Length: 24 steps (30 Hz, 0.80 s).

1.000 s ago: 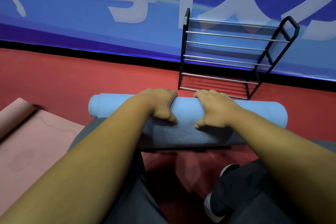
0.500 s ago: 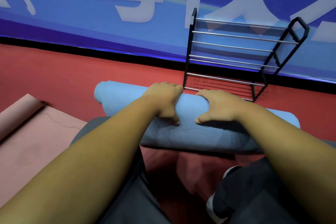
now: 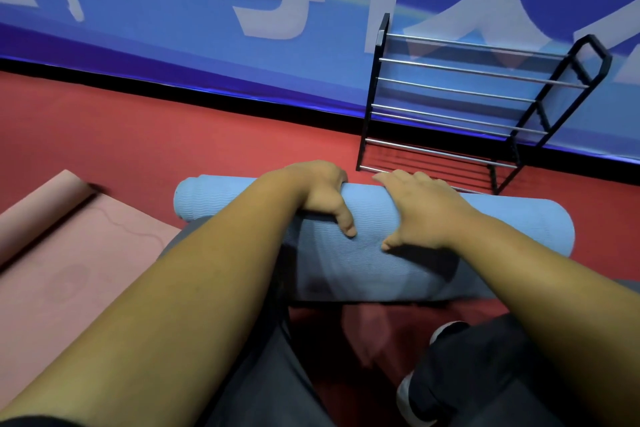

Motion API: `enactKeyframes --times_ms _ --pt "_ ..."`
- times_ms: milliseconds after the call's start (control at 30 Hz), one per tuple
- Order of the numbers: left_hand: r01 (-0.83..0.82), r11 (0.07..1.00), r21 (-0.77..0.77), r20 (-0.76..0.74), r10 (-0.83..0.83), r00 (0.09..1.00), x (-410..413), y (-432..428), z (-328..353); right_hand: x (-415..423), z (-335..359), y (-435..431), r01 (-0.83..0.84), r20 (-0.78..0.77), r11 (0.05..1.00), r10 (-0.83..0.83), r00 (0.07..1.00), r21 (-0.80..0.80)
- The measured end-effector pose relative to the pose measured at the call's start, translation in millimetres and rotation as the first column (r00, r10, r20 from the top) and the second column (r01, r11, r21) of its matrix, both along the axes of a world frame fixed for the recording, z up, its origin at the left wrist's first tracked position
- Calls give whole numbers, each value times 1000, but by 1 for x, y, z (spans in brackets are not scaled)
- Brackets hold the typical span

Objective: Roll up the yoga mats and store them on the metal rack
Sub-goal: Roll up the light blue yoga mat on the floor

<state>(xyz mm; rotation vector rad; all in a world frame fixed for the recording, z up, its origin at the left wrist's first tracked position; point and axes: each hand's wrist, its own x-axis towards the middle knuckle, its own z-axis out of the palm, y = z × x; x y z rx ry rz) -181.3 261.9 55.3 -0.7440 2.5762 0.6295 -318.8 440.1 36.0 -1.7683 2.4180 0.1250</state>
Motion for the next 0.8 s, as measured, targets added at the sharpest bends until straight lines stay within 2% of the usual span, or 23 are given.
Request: enactKeyframes --times_ms 100,200,333,433,533,633,800 --pt "57 997 -52 12 -56 998 -1 3 -3 -5 3 -2 24 49 1000 -25 998 9" --pt "127 979 -158 -14 -131 991 0 6 -5 -9 7 -4 86 186 996 -86 979 10" --pt "279 843 -460 70 -279 958 4 18 -5 -16 7 -7 153 327 987 -162 931 53" --pt "309 782 -542 82 -317 945 4 22 -8 -21 10 -11 179 399 981 -192 897 70" --pt "267 788 -554 2 -319 948 4 18 -9 -21 14 -12 170 426 984 -180 887 62" --pt "207 863 -462 -80 -273 959 6 11 -9 -17 17 -11 145 423 988 -157 892 62" --pt "171 933 -316 -75 -204 976 8 -1 -5 -8 18 -8 83 396 994 -105 912 73"
